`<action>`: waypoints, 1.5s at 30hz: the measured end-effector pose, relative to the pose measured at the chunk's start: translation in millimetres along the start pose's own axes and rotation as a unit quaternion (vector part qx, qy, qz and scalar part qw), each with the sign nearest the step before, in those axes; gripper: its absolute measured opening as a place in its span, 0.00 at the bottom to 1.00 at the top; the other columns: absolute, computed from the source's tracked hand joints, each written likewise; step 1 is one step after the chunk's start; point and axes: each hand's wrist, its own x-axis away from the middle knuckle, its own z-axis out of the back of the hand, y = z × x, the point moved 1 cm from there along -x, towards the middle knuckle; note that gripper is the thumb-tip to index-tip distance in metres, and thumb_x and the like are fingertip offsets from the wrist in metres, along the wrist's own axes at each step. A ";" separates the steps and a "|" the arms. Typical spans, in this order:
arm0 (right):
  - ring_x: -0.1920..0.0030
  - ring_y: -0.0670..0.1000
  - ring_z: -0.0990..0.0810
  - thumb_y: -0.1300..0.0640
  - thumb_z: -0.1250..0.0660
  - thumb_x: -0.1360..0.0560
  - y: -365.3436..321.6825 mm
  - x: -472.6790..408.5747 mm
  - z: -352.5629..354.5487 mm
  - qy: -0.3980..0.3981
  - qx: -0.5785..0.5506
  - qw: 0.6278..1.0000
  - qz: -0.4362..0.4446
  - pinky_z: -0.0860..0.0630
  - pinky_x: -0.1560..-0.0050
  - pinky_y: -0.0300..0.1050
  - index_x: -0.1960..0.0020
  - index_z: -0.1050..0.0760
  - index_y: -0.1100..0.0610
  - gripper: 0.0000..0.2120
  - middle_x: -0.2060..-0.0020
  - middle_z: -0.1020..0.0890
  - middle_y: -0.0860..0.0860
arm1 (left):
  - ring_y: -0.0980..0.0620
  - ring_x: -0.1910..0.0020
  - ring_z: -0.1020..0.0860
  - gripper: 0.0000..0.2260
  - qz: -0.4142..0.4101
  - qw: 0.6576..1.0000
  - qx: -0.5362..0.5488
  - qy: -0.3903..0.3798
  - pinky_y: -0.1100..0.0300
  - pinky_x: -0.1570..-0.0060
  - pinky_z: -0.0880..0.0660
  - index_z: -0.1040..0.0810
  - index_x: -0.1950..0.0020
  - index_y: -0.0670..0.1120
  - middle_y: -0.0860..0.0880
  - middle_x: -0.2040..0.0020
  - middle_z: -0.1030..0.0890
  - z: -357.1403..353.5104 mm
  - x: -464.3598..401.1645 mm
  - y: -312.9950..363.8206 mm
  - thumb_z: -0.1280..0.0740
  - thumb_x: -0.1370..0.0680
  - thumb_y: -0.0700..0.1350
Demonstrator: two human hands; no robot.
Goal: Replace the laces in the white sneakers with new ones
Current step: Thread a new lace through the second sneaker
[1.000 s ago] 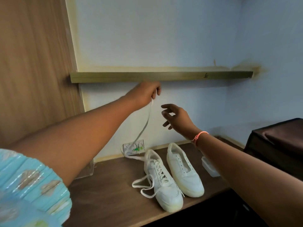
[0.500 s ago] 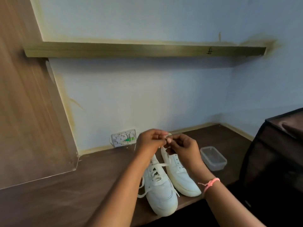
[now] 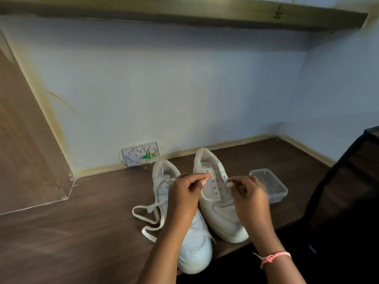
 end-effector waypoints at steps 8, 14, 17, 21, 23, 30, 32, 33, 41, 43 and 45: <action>0.55 0.42 0.24 0.57 0.29 0.24 15.0 -2.7 -4.0 -0.144 0.060 0.988 -0.019 0.30 0.56 0.29 0.51 0.18 0.52 0.03 0.55 0.23 0.45 | 0.63 0.61 0.20 0.15 -0.005 0.991 -0.128 -0.039 0.73 0.56 0.25 0.17 0.44 0.49 0.59 0.63 0.19 -18.3 7.9 -10.8 0.28 0.27 0.33; 0.51 0.51 0.23 0.58 0.29 0.25 19.4 -1.7 -13.5 -0.139 0.094 0.986 -0.003 0.24 0.50 0.44 0.50 0.17 0.55 0.05 0.56 0.26 0.48 | 0.64 0.65 0.21 0.13 0.006 0.986 -0.158 -0.057 0.74 0.59 0.26 0.16 0.48 0.49 0.60 0.67 0.22 -25.4 15.5 -7.5 0.28 0.28 0.33; 0.49 0.52 0.24 0.59 0.30 0.24 21.7 -3.2 -15.7 -0.148 0.103 0.984 0.000 0.26 0.48 0.42 0.49 0.17 0.56 0.06 0.55 0.27 0.48 | 0.62 0.65 0.20 0.13 0.016 0.985 -0.160 -0.060 0.75 0.60 0.27 0.18 0.50 0.50 0.58 0.68 0.21 -26.2 15.0 -5.7 0.27 0.29 0.34; 0.46 0.53 0.25 0.61 0.32 0.24 25.9 -5.8 -16.9 -0.168 0.091 0.981 -0.022 0.25 0.43 0.47 0.49 0.18 0.55 0.06 0.54 0.28 0.47 | 0.62 0.64 0.20 0.13 0.031 0.984 -0.162 -0.064 0.74 0.62 0.27 0.20 0.53 0.51 0.55 0.67 0.19 -28.5 15.7 -4.7 0.27 0.29 0.34; 0.46 0.53 0.25 0.60 0.32 0.24 26.5 -6.8 -16.8 -0.177 0.083 0.980 -0.028 0.25 0.43 0.47 0.49 0.18 0.55 0.05 0.55 0.29 0.46 | 0.62 0.65 0.20 0.14 0.037 0.983 -0.170 -0.053 0.70 0.61 0.25 0.22 0.54 0.52 0.55 0.67 0.19 -29.8 15.7 -3.2 0.27 0.30 0.34; 0.47 0.54 0.26 0.59 0.30 0.25 29.4 -6.3 -18.8 -0.180 0.083 0.980 -0.012 0.25 0.43 0.50 0.49 0.18 0.54 0.06 0.53 0.29 0.47 | 0.59 0.67 0.22 0.14 0.058 0.980 -0.188 -0.017 0.66 0.65 0.27 0.27 0.59 0.51 0.53 0.69 0.21 -37.6 17.4 3.0 0.27 0.31 0.34; 0.47 0.53 0.26 0.59 0.31 0.24 29.5 -6.0 -19.1 -0.177 0.089 0.980 -0.006 0.25 0.43 0.50 0.48 0.19 0.55 0.06 0.52 0.29 0.47 | 0.59 0.67 0.22 0.13 0.064 0.981 -0.184 -0.014 0.68 0.66 0.29 0.27 0.60 0.50 0.52 0.69 0.21 -39.0 16.2 3.2 0.27 0.32 0.34; 0.47 0.53 0.26 0.59 0.31 0.24 29.7 -6.2 -19.0 -0.176 0.094 0.980 -0.002 0.25 0.43 0.50 0.48 0.19 0.55 0.06 0.52 0.30 0.47 | 0.59 0.67 0.22 0.13 0.067 0.981 -0.183 -0.014 0.68 0.65 0.28 0.26 0.59 0.50 0.53 0.69 0.21 -39.7 15.8 2.7 0.27 0.31 0.34; 0.45 0.51 0.29 0.59 0.33 0.23 28.7 -5.3 -20.0 -0.165 0.142 0.975 0.044 0.28 0.44 0.42 0.42 0.20 0.55 0.10 0.52 0.33 0.45 | 0.59 0.63 0.21 0.13 0.099 0.986 -0.131 -0.015 0.72 0.64 0.28 0.22 0.57 0.50 0.54 0.62 0.20 -35.9 9.3 -7.1 0.22 0.32 0.37; 0.45 0.51 0.29 0.59 0.33 0.23 29.3 -4.9 -19.7 -0.168 0.141 0.975 0.043 0.28 0.43 0.42 0.42 0.20 0.55 0.10 0.52 0.33 0.45 | 0.57 0.63 0.20 0.12 0.120 0.986 -0.107 -0.035 0.73 0.66 0.27 0.20 0.57 0.48 0.52 0.62 0.19 -30.3 6.3 -8.8 0.21 0.32 0.36; 0.44 0.52 0.28 0.60 0.33 0.23 30.1 -6.0 -19.0 -0.172 0.129 0.976 0.037 0.27 0.41 0.45 0.42 0.19 0.55 0.10 0.52 0.32 0.46 | 0.55 0.65 0.19 0.09 0.133 0.985 -0.092 -0.057 0.68 0.64 0.24 0.19 0.58 0.47 0.50 0.64 0.17 -25.9 4.8 -10.4 0.22 0.31 0.36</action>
